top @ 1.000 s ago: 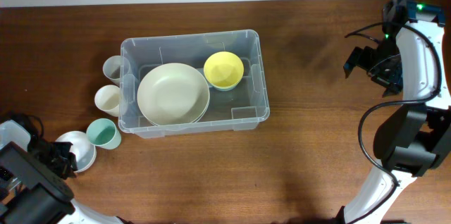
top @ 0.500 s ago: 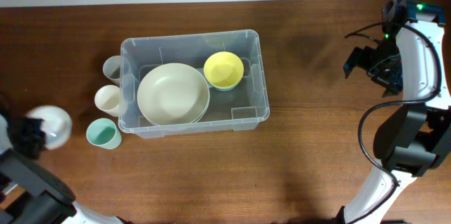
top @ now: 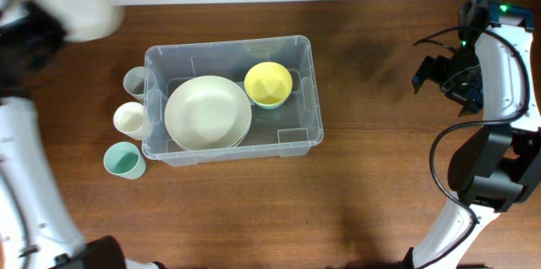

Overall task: Pack container
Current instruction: 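Grasp and lift the white bowl with the left gripper, then lower the white bowl onto the yellow bowl and release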

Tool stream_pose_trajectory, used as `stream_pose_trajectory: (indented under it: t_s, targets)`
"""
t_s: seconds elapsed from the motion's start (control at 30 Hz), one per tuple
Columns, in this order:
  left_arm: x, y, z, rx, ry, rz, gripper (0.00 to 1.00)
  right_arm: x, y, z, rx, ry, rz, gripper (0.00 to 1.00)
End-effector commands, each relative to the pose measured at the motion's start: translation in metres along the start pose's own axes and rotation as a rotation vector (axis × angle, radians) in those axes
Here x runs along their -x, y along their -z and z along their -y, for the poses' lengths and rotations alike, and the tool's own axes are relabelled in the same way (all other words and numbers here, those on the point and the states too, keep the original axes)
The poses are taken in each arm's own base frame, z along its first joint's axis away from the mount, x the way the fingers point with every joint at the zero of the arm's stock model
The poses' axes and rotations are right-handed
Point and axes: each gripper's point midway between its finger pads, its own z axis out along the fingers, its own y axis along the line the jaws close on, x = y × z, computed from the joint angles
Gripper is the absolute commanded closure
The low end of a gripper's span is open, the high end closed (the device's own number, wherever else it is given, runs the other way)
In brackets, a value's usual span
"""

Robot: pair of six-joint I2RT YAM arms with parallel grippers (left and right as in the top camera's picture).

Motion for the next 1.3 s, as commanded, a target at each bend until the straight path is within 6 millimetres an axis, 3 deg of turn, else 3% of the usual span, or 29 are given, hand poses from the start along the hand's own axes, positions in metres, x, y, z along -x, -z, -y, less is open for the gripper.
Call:
stream_pose_trajectory:
  t_s: [0.0, 0.03, 0.13, 0.17, 0.3, 0.4, 0.57, 0.8, 1.03, 1.27]
  targets:
    - [-0.057, -0.03, 0.099, -0.231, -0.339, -0.122, 0.99, -0.001, 0.002, 0.001, 0.003, -0.003, 0.003, 0.01]
    - [-0.079, -0.044, 0.124, -0.259, -0.415, -0.153, 0.99, -0.001, 0.002, 0.001, 0.003, -0.003, 0.003, 0.01]
    - [-0.121, -0.072, 0.157, -0.26, -0.562, -0.203, 0.99, -0.001, 0.002, 0.001, 0.003, -0.003, 0.003, 0.01]
    - [-0.144, -0.089, 0.167, -0.233, -0.609, -0.233, 0.99, -0.001, 0.002, 0.001, 0.003, -0.003, 0.003, 0.01]
    - [-0.206, -0.131, 0.178, -0.204, -0.729, -0.349, 0.99, -0.001, 0.002, 0.001, 0.003, -0.003, 0.003, 0.01]
    - [-0.232, -0.155, 0.171, -0.183, -0.738, -0.42, 0.99, -0.001, 0.002, 0.001, 0.003, -0.003, 0.003, 0.01]
    - [-0.255, -0.189, 0.142, -0.1, -0.739, -0.504, 0.99, -0.001, 0.002, 0.001, 0.003, -0.003, 0.003, 0.01]
    - [-0.277, -0.217, 0.115, -0.018, -0.749, -0.566, 0.99, -0.001, 0.002, 0.001, 0.003, -0.003, 0.003, 0.01]
    - [-0.286, -0.23, 0.101, 0.03, -0.759, -0.589, 0.99, -0.001, 0.002, 0.001, 0.003, -0.003, 0.003, 0.01]
    - [-0.283, -0.231, 0.097, 0.055, -0.765, -0.581, 0.94, -0.001, 0.002, 0.001, 0.003, -0.003, 0.003, 0.01]
